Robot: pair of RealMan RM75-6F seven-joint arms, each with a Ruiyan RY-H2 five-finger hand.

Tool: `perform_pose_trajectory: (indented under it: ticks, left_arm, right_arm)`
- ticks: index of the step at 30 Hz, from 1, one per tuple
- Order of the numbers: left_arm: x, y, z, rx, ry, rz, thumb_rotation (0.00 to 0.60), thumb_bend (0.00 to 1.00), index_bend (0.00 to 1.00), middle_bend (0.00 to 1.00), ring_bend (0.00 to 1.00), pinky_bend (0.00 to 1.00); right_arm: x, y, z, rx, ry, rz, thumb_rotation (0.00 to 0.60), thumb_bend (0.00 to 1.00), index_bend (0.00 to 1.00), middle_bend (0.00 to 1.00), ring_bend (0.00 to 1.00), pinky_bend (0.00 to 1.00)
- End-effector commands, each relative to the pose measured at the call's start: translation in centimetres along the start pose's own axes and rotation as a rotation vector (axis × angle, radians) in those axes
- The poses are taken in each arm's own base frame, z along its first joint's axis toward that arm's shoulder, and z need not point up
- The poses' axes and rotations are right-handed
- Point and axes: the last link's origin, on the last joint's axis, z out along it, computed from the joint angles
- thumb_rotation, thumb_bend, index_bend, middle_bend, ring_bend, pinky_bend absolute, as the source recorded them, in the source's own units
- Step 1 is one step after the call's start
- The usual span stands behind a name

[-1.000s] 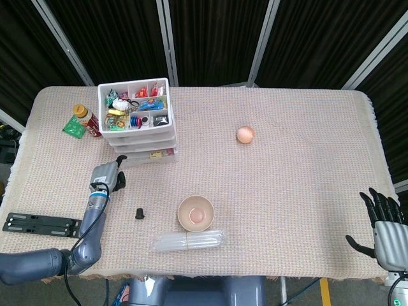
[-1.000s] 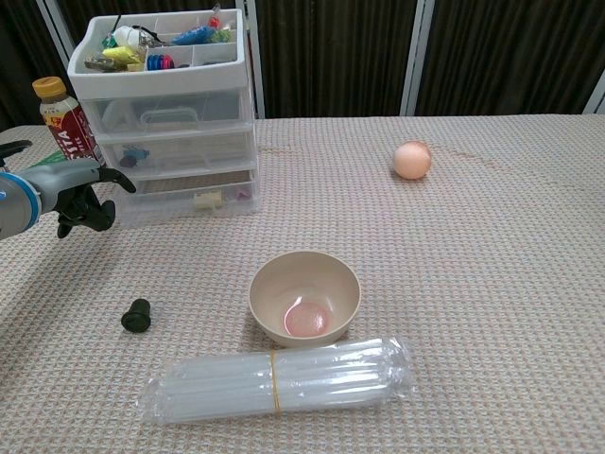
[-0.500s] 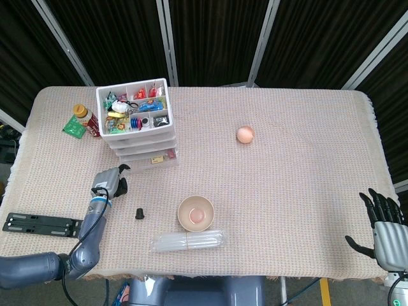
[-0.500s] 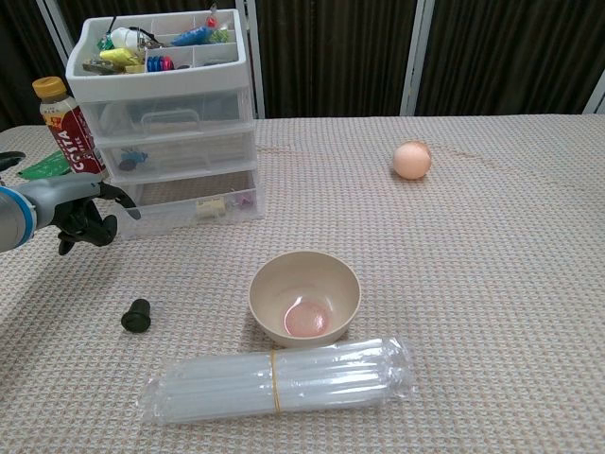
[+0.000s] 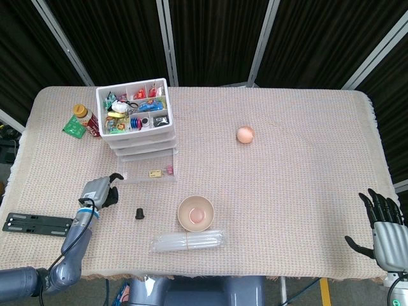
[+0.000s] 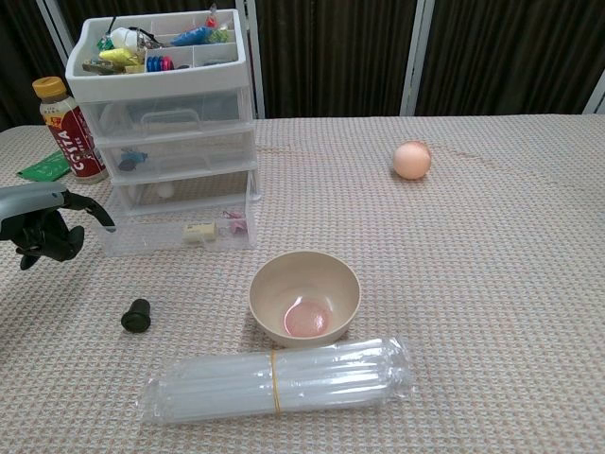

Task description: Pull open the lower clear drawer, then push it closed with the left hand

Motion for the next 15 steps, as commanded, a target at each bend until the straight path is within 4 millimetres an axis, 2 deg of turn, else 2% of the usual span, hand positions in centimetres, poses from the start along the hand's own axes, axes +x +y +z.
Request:
perform_pose_trajectory:
  ticks: [1,4,7,10,12,15]
  left_arm:
    - [-0.1,-0.2,-0.3,-0.008,-0.004,0.007,0.600,0.78,0.22,0.98,0.90,0.70]
    - [0.0,-0.2,-0.4,-0.020,-0.001,0.011,0.600,0.73,0.17,0.97,0.89,0.70]
    - [0.0,0.1,-0.5,-0.034,0.003,0.002,0.600,0.61,0.12,0.95,0.88,0.69]
    - [0.2,0.4,-0.6,-0.057,0.021,0.019,0.600,0.32,0.11,0.91,0.85,0.68]
    - [0.4,0.5,-0.9,-0.087,0.045,0.053,0.600,0.18,0.11,0.89,0.83,0.68]
    - [0.6,0.4,-1.4,-0.134,0.070,0.140,0.600,0.11,0.13,0.87,0.81,0.68]
  right_arm:
    - [0.0,0.0,0.0,0.000,0.002,0.000,0.600,0.08,0.09,0.00,0.00,0.00]
    - [0.0,0.0,0.0,0.000,0.002,0.000,0.600,0.08,0.09,0.00,0.00,0.00]
    - [0.0,0.0,0.0,0.000,0.003,-0.001,0.600,0.07,0.09,0.00,0.00,0.00]
    - [0.0,0.0,0.0,-0.001,0.003,-0.001,0.600,0.07,0.09,0.00,0.00,0.00]
    - [0.0,0.0,0.0,-0.002,0.003,0.000,0.600,0.07,0.09,0.00,0.00,0.00]
    - [0.0,0.0,0.0,-0.001,0.003,0.000,0.600,0.08,0.09,0.00,0.00,0.00]
